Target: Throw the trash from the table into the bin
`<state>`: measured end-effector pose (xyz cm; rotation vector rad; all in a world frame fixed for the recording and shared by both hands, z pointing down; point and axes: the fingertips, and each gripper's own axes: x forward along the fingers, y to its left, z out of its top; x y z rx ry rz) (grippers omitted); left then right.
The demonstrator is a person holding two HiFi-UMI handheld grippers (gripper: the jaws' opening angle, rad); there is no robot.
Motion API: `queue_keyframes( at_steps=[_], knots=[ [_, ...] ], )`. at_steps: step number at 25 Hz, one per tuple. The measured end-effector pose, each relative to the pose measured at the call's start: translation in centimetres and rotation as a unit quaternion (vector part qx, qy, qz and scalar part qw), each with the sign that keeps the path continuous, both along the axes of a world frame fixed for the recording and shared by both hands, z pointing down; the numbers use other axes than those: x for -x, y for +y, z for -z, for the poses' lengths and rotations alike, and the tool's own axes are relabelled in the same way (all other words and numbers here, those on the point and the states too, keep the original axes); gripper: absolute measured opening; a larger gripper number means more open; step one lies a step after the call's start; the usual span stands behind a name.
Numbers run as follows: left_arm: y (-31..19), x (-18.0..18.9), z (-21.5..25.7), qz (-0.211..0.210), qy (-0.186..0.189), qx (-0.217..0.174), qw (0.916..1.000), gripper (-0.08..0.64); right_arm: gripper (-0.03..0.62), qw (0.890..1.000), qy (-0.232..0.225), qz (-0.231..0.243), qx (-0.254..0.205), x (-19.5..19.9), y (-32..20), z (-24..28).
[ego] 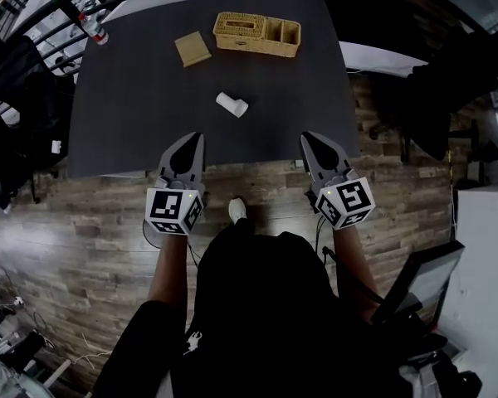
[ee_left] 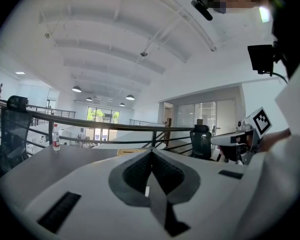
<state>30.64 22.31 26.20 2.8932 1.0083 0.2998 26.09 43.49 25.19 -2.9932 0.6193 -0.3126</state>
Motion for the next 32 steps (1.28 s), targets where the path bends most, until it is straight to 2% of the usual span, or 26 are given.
queue_keyframes(
  at_steps=[5,11,19,25,32],
  knots=[
    [-1.3,-2.8,-1.2,-0.009,-0.010,0.004,0.9999,0.008,0.008,1.000,-0.006,0.008,0.001,-3.0,-2.6,-0.7],
    [-2.0,-4.4,-2.9,-0.014,-0.026,0.004,0.9996,0.008,0.008,1.000,-0.018,0.019,0.005,-4.8,-5.1,-1.7],
    [0.3,-5.4,-4.1,-0.024,-0.029,-0.008,0.9992,0.008,0.008,0.999,-0.018,0.045,0.012,-7.4,-5.5,-2.0],
    [2.0,-6.2,-4.8,0.006,-0.033,-0.019,0.9993,0.008,0.008,0.994,-0.022,0.100,0.028,-9.7,-5.8,-3.1],
    [3.8,-6.9,-7.7,0.045,-0.066,-0.036,0.9962,0.008,0.008,0.986,-0.028,0.163,0.033,-12.1,-5.6,-4.8]
  ],
)
